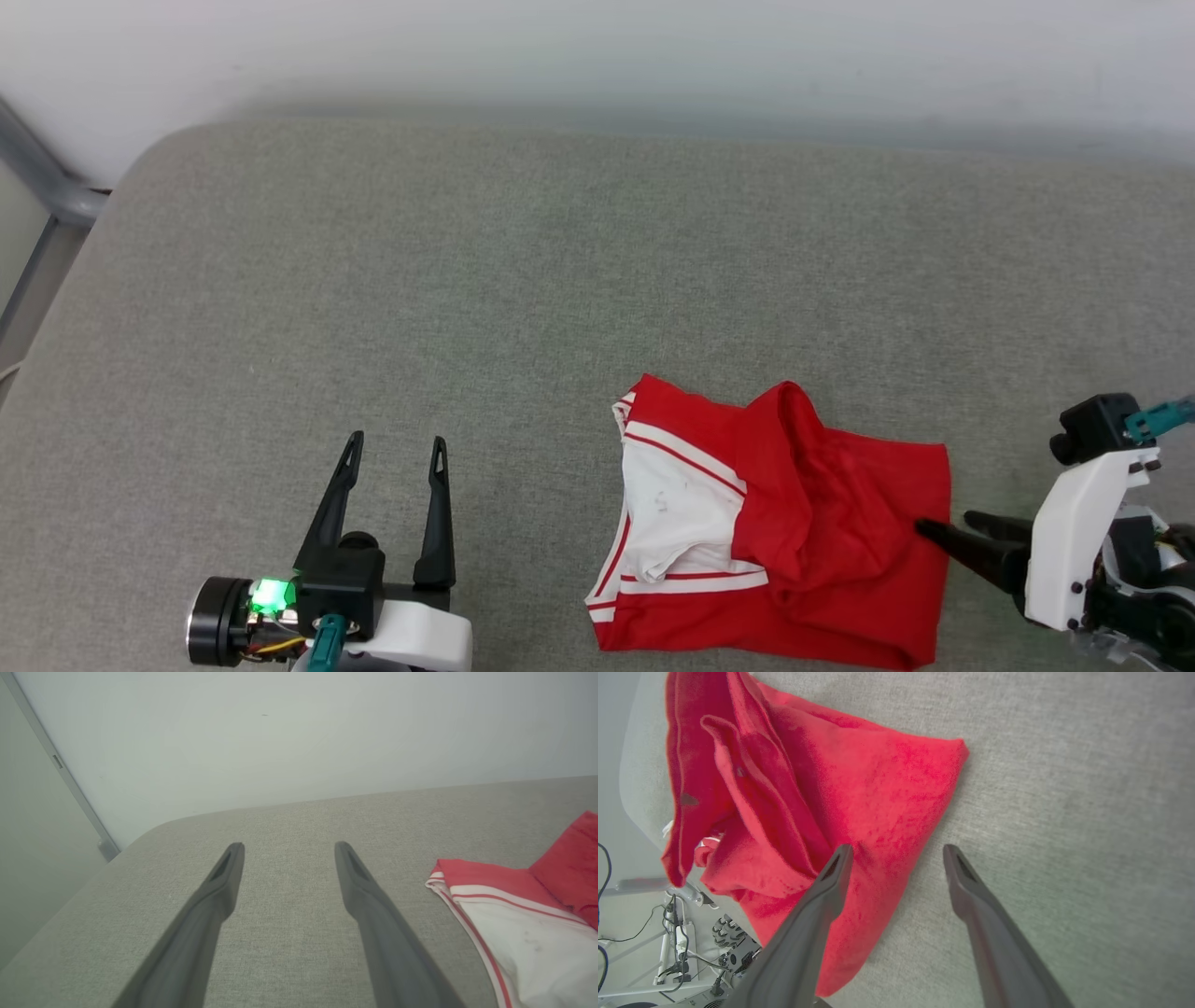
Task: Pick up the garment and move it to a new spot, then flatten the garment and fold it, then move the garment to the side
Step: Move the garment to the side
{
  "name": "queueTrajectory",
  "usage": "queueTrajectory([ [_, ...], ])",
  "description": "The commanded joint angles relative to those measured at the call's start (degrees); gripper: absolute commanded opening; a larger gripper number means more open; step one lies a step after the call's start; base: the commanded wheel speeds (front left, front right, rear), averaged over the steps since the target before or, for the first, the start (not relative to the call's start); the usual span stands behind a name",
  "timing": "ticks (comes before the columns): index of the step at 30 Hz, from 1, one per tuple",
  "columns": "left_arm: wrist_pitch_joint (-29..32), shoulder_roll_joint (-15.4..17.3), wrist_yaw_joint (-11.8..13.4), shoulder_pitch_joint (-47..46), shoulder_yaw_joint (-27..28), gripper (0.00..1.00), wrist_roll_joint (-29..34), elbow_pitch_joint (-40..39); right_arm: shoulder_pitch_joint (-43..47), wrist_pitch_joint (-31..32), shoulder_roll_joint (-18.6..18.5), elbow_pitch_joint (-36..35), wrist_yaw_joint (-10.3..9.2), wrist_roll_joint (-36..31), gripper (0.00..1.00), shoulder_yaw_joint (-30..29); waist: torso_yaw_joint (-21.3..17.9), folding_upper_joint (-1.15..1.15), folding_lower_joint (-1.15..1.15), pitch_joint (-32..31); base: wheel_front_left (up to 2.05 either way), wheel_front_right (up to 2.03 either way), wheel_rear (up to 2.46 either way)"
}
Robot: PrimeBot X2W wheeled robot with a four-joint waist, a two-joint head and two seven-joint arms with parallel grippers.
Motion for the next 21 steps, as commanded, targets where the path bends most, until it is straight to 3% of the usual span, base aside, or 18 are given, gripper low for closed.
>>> queueTrajectory([
  [1, -0.1, -0.2, -0.1, -0.9, -0.2, 1.0, 0.3, -0.1, 0.5, -0.2, 0.8, 1.0, -0.03, 0.6, 1.0, 0.3, 0.7, 0.0, 0.0, 1.2, 0.0, 0.0, 0.0],
  [15, -0.1, -0.4, -0.2, -3.5, -0.8, 1.0, 0.4, 0.6, -0.8, -5.0, 3.7, 8.2, -0.08, 2.7, 1.0, 7.5, 2.2, 0.0, 0.0, 4.1, 0.0, 0.0, 0.0],
  [16, -0.1, -0.5, -0.1, -3.5, -0.8, 1.0, 0.3, 0.7, -1.2, -6.1, 3.3, 8.3, -0.08, 2.4, 0.49, 7.8, 2.2, 0.0, 0.0, 4.0, 0.0, 0.0, 0.0],
  [17, -0.1, -0.5, -0.1, -3.5, -0.8, 1.0, 0.2, 0.8, -1.7, -7.2, 3.0, 8.2, -0.08, 2.2, 0.29, 8.1, 2.1, 0.0, 0.0, 3.9, 0.0, 0.0, 0.0],
  [18, -0.1, -0.5, 0.0, -3.5, -0.7, 1.0, 0.1, 0.9, -2.1, -8.3, 2.5, 7.9, -0.07, 2.1, 0.0, 8.5, 2.1, 0.0, 0.0, 3.8, 0.0, 0.0, 0.0],
  [21, -0.1, -0.6, 0.0, -2.9, -0.7, 1.0, 0.0, 1.2, -3.0, -11.2, 1.3, 6.8, -0.05, 2.1, 0.0, 9.7, 1.6, 0.0, 0.0, 3.1, 0.0, 0.0, 0.0],
])
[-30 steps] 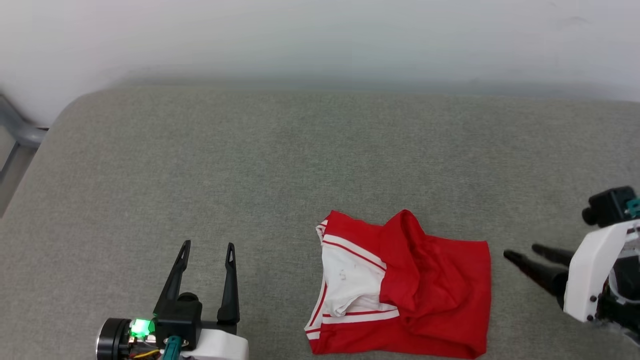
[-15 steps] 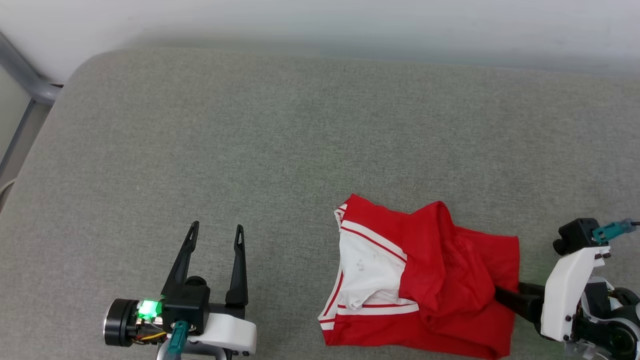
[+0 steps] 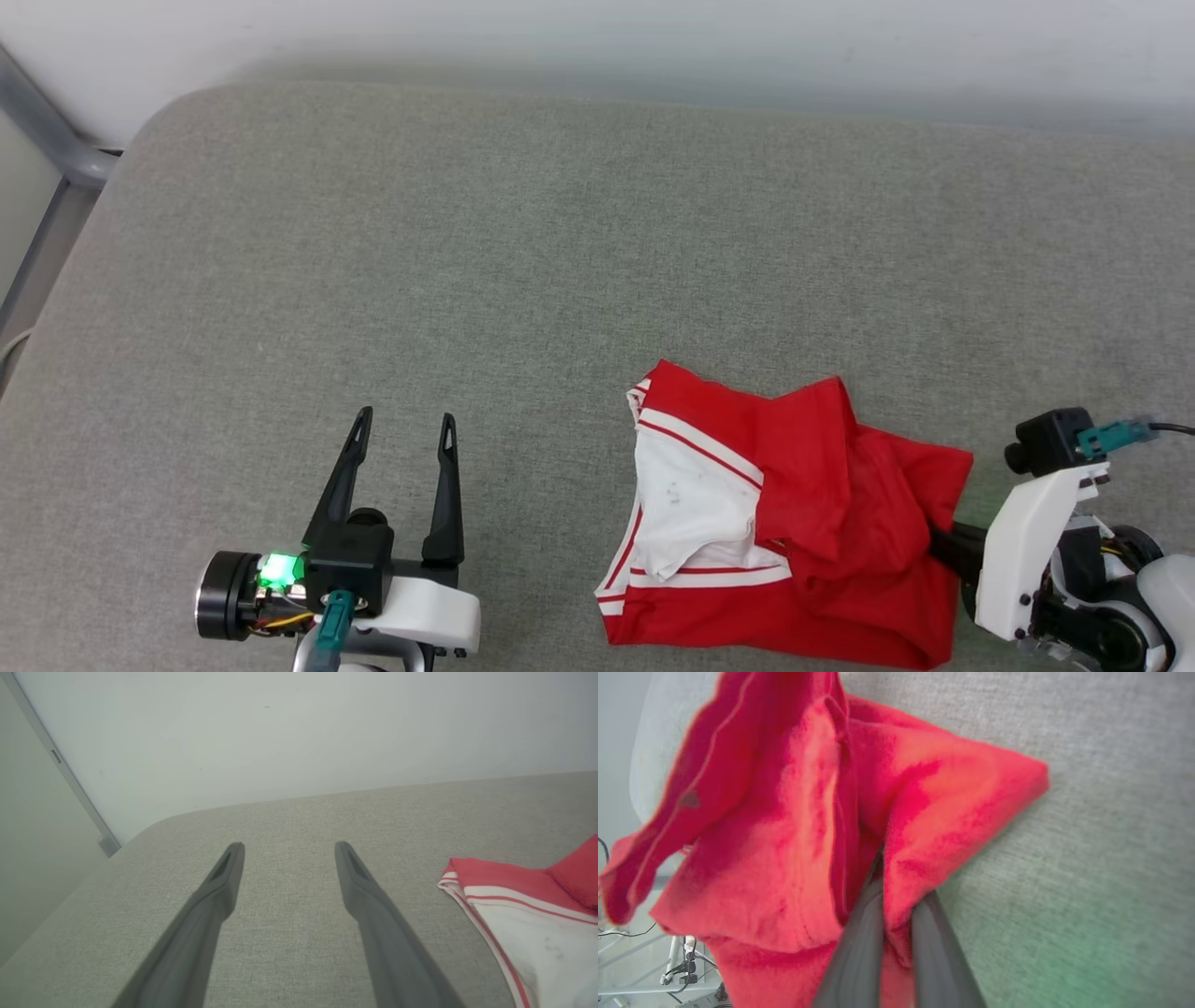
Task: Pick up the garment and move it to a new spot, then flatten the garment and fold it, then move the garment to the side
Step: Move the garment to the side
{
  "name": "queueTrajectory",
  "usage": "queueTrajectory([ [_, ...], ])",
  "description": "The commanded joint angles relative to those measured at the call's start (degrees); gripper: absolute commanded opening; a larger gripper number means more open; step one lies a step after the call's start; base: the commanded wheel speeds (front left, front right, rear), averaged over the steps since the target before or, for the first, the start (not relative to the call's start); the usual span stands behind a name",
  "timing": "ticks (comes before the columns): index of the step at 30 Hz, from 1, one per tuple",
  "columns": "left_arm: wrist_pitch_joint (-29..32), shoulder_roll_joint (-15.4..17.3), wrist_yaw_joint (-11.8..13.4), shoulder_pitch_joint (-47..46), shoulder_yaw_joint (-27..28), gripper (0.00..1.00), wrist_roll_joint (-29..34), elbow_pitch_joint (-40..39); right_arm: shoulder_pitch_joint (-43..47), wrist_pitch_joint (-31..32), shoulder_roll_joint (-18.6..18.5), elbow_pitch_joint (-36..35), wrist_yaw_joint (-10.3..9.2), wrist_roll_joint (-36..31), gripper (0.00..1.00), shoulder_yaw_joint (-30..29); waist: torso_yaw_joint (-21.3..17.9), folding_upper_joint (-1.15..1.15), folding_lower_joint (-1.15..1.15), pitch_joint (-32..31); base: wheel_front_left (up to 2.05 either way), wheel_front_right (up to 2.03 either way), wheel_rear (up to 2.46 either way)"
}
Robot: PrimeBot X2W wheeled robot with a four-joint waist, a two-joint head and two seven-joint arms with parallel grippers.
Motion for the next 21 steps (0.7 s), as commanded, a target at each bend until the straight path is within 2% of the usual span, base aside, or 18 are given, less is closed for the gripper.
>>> queueTrajectory([
  [1, -0.1, -0.3, 0.1, 0.3, 0.1, 1.0, -0.1, 0.2, -0.7, -1.5, -0.8, -0.5, -0.07, -0.5, 0.0, 1.3, -0.5, 0.0, -0.01, -0.7, 0.0, 0.0, 0.0],
  [10, -0.1, -0.4, 0.2, 1.5, 0.7, 1.0, -0.6, 0.5, -3.5, -7.5, -5.5, -7.1, -0.06, -1.9, 0.0, 5.3, -4.0, 0.0, -0.01, -3.5, 0.0, 0.0, 0.0],
  [16, -0.1, -0.5, -0.1, 2.2, 1.5, 1.0, -0.9, 0.1, -5.5, -8.8, -10.3, -11.8, -0.06, -5.9, 0.0, 7.8, -8.5, 0.0, -0.01, -4.1, 0.0, 0.0, 0.0],
  [21, -0.1, -0.6, -0.3, 2.1, 1.9, 1.0, -0.8, -0.3, -7.2, -8.7, -13.6, -14.7, -0.06, -7.3, 0.0, 7.7, -12.7, 0.0, -0.01, -3.6, 0.0, 0.0, 0.0],
])
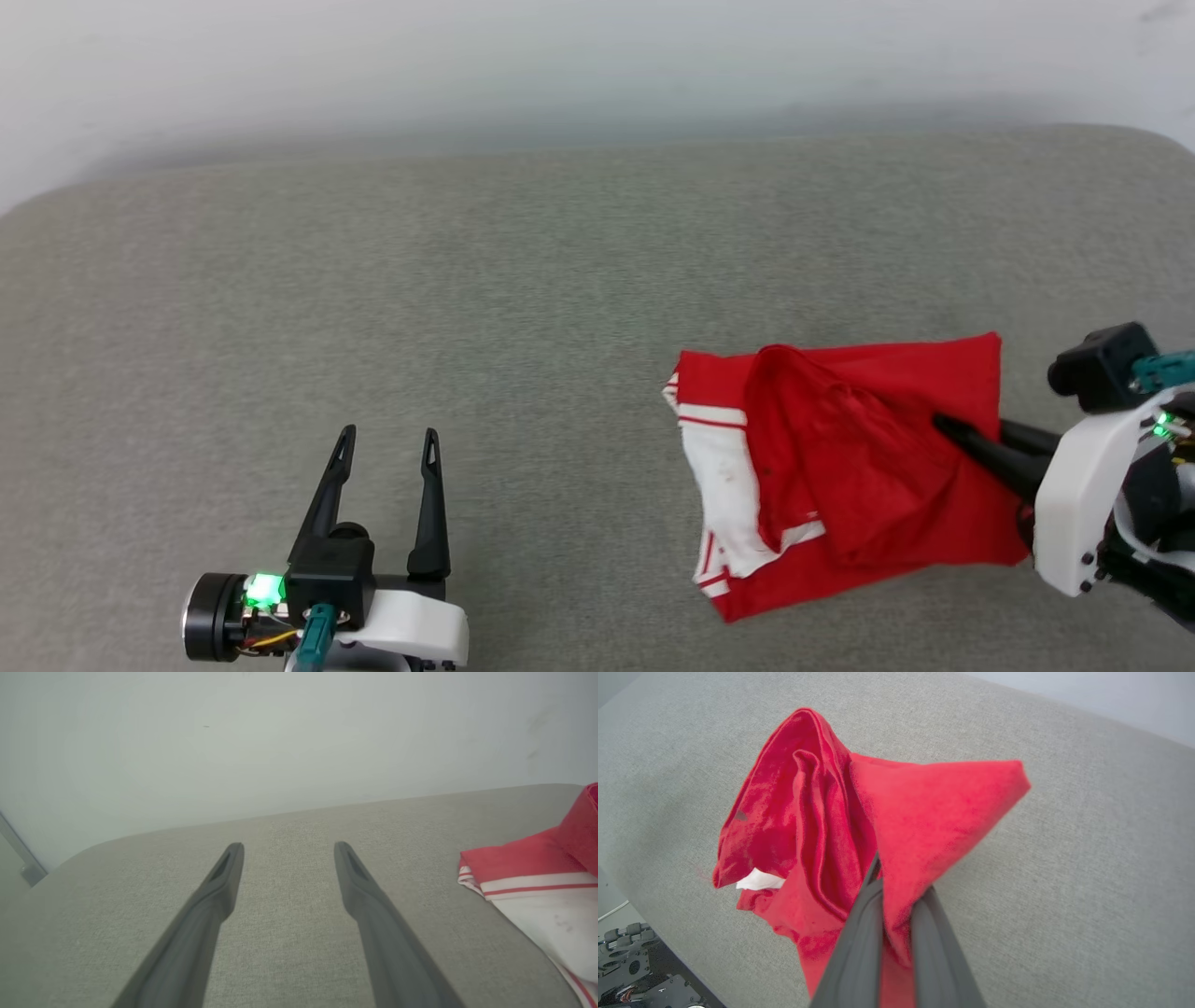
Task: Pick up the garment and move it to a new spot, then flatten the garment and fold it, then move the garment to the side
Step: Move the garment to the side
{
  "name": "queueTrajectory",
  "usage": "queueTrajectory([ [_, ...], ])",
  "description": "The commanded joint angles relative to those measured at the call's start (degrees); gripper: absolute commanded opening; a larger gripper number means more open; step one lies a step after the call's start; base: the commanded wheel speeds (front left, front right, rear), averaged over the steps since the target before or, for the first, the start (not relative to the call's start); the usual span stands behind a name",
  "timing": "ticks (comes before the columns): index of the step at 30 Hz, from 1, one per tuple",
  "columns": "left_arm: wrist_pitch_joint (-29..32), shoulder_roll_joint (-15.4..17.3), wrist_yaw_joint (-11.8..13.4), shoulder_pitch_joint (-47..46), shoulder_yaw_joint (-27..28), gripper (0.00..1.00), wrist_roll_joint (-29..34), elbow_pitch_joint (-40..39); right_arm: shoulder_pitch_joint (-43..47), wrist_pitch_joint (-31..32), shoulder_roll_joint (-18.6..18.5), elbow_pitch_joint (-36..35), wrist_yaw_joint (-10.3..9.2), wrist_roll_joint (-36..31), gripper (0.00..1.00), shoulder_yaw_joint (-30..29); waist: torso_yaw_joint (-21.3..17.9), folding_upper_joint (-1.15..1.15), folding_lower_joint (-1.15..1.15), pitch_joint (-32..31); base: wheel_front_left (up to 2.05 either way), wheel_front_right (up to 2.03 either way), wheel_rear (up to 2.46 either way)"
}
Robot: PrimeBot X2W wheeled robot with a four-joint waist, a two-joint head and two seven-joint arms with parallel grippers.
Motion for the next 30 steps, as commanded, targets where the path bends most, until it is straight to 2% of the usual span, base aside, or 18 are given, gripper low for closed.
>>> queueTrajectory([
  [1, -0.1, -0.2, 0.1, 0.1, 0.2, 1.0, 0.4, -0.4, -1.3, 0.0, -1.0, -1.1, -0.05, 0.0, 0.0, -0.5, -3.2, 0.0, 0.0, 0.5, 0.0, 0.0, 0.0],
  [7, -0.1, -0.3, 0.0, -1.4, 0.4, 1.0, 0.8, -0.6, -2.1, -0.1, -3.5, -2.1, -0.05, -0.3, 0.0, -2.6, -6.5, 0.0, 0.0, 1.8, 0.0, 0.0, 0.0],
  [13, -0.1, 0.2, -0.1, -3.0, 0.6, 1.0, 1.3, -1.4, -3.2, -0.6, -4.9, -0.3, -0.05, 0.1, 0.0, -4.9, -7.8, 0.0, 0.0, 4.6, 0.0, 0.0, 0.0],
  [19, -0.1, 0.9, -0.5, -5.8, 0.5, 1.0, 2.0, -2.4, -6.5, -1.7, -8.9, 5.1, -0.06, -2.6, 0.0, -6.8, -6.9, 0.0, 0.0, 9.7, 0.0, 0.0, 0.0],
  [26, -0.1, 1.4, -0.5, -9.6, -0.3, 1.0, 2.6, -3.9, -10.4, -2.5, -14.3, 14.8, -0.07, -6.4, 0.0, -8.9, -4.4, 0.0, 0.0, 15.5, 0.0, 0.0, 0.0],
  [30, -0.1, 1.6, -0.2, -10.8, -0.7, 1.0, 2.7, -4.7, -11.8, -2.9, -15.0, 19.2, -0.07, -7.3, 0.0, -10.7, -3.7, 0.0, 0.0, 17.4, 0.0, 0.0, 0.0],
])
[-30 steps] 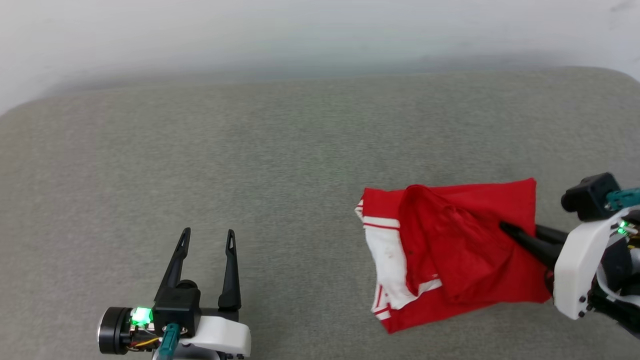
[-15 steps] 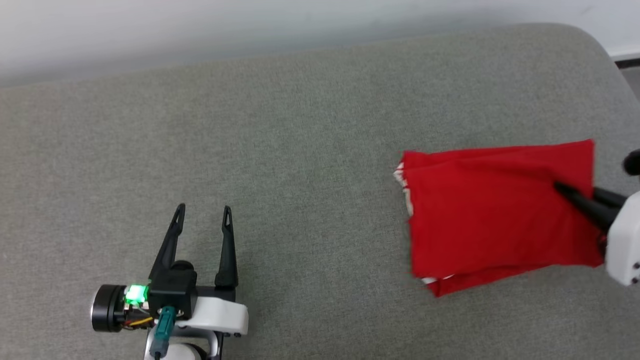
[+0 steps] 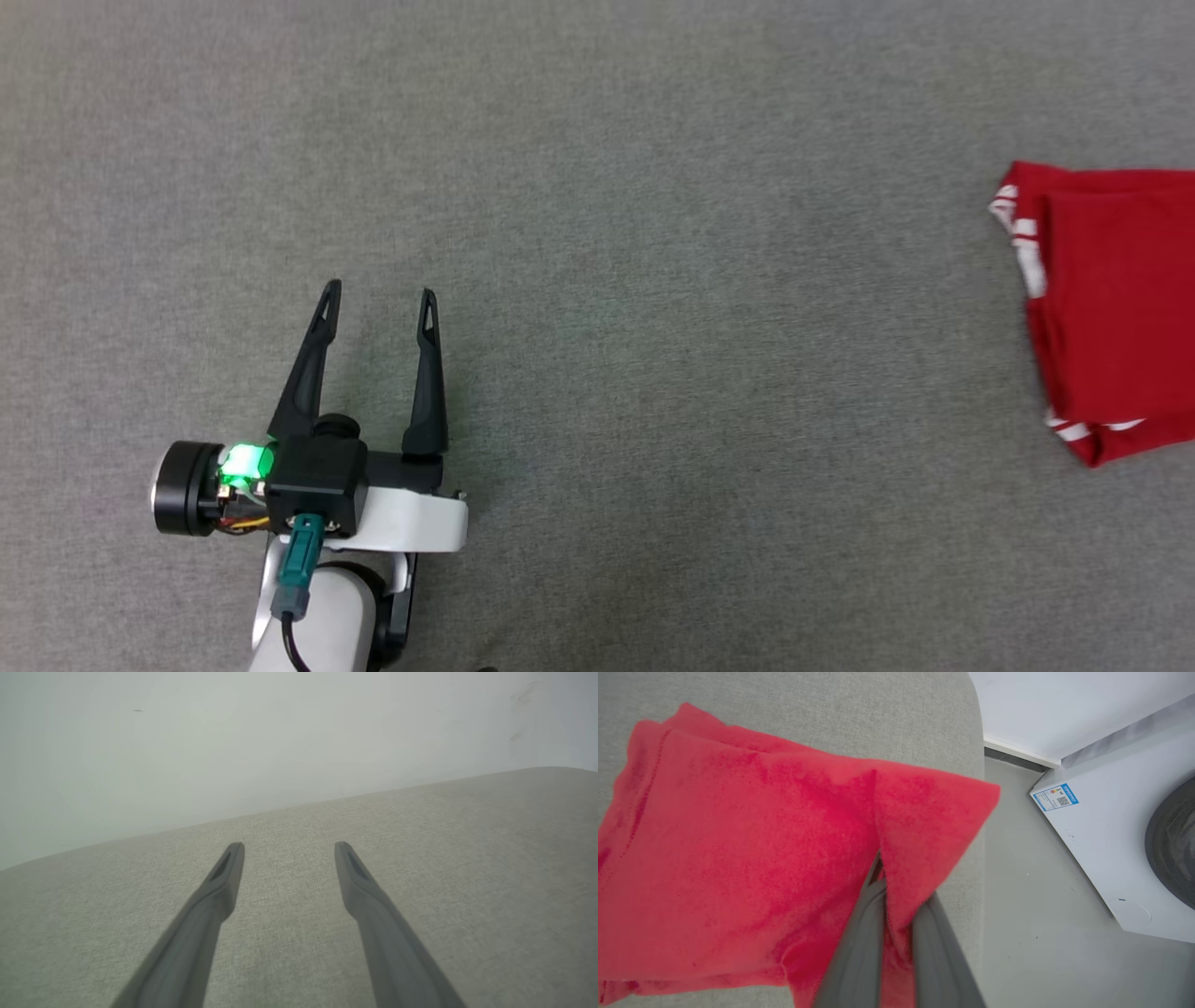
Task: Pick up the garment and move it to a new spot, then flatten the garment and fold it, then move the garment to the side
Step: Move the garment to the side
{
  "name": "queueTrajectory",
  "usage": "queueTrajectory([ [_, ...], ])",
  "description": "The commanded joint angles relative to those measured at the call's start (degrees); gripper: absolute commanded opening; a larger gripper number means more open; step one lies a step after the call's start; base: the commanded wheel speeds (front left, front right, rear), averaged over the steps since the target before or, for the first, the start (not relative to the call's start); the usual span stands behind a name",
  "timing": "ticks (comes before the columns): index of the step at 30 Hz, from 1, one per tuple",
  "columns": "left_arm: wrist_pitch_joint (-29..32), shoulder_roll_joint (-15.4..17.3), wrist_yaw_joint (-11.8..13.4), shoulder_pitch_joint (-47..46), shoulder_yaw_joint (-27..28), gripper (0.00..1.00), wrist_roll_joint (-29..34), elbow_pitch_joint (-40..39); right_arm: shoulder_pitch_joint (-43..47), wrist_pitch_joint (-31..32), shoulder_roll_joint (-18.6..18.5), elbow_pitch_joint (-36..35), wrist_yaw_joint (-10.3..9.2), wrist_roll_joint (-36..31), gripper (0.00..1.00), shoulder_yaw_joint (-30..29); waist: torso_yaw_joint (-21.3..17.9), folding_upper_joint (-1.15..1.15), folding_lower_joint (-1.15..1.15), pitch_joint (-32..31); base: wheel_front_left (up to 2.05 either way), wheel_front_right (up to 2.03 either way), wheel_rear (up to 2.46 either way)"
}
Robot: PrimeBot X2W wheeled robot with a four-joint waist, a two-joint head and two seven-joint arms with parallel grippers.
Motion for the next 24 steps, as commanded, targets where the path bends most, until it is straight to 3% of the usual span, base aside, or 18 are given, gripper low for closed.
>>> queueTrajectory([
  [1, -0.1, 0.4, 0.3, -1.0, -0.1, 1.0, 0.2, -0.5, -1.4, -0.5, -0.2, 1.7, -0.1, -0.4, 0.0, -1.0, 1.2, 0.0, -0.01, 2.2, 0.0, 0.0, 0.0],
  [8, -0.1, 0.6, 1.0, -2.5, -0.8, 1.0, 0.3, -2.1, -4.0, -1.8, -1.5, 11.8, -0.1, -1.6, 0.0, -5.7, 1.9, 0.0, -0.01, 5.1, 0.0, 0.0, 0.0],
  [17, -0.1, 1.4, 1.9, -2.6, -0.9, 1.0, -0.2, -2.5, -6.9, -5.2, 0.8, 19.0, -0.1, -4.7, 0.0, -9.1, 1.9, 0.0, -0.01, 5.6, 0.0, 0.0, 0.0],
  [18, -0.1, 1.5, 1.8, -2.6, -1.0, 1.0, -0.2, -2.5, -7.1, -5.7, 1.1, 19.6, -0.1, -5.3, 0.29, -9.3, 1.9, 0.0, -0.01, 5.5, 0.0, 0.0, 0.0],
  [19, -0.1, 1.5, 1.9, -2.5, -1.0, 1.0, -0.3, -2.4, -7.2, -6.0, 1.7, 20.2, -0.1, -6.0, 1.0, -9.5, 1.9, 0.0, -0.01, 5.4, 0.0, 0.0, 0.0],
  [24, -0.1, 1.7, 2.3, -1.8, -1.2, 1.0, -0.5, -1.9, -8.3, -8.7, 3.5, 22.4, -0.1, -10.2, 1.0, -10.8, 1.9, 0.0, -0.01, 3.6, 0.0, 0.0, 0.0],
])
